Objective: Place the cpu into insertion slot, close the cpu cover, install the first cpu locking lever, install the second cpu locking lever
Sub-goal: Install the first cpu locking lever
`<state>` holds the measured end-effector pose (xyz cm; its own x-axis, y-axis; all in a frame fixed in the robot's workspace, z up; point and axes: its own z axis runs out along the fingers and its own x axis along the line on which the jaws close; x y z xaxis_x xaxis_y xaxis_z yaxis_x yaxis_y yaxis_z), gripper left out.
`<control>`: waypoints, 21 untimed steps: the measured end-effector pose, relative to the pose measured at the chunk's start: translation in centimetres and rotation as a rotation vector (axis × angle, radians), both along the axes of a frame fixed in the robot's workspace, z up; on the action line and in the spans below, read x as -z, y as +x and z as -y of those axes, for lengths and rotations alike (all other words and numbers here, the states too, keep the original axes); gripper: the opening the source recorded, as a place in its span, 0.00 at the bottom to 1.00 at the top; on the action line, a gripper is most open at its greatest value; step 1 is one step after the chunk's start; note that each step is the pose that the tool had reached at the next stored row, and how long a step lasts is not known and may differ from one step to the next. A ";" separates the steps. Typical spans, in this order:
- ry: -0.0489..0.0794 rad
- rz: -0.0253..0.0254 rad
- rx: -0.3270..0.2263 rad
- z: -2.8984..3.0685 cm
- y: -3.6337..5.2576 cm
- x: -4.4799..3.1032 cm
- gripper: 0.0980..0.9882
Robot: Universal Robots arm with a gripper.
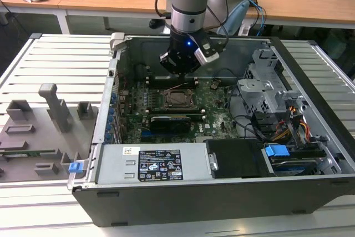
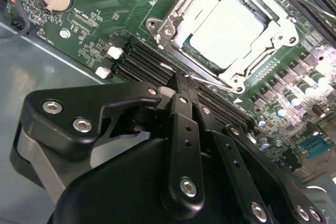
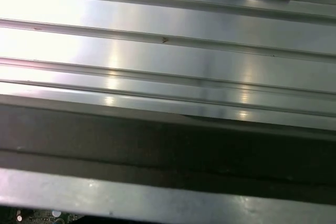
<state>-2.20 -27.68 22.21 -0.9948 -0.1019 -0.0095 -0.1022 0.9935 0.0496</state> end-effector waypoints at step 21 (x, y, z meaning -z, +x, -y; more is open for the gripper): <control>0.000 -0.0019 0.018 0.00 0.85 1.49 0.01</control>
<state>-1.35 -27.68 20.73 -0.9964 -0.0840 -0.0076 -0.0843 0.9952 0.0498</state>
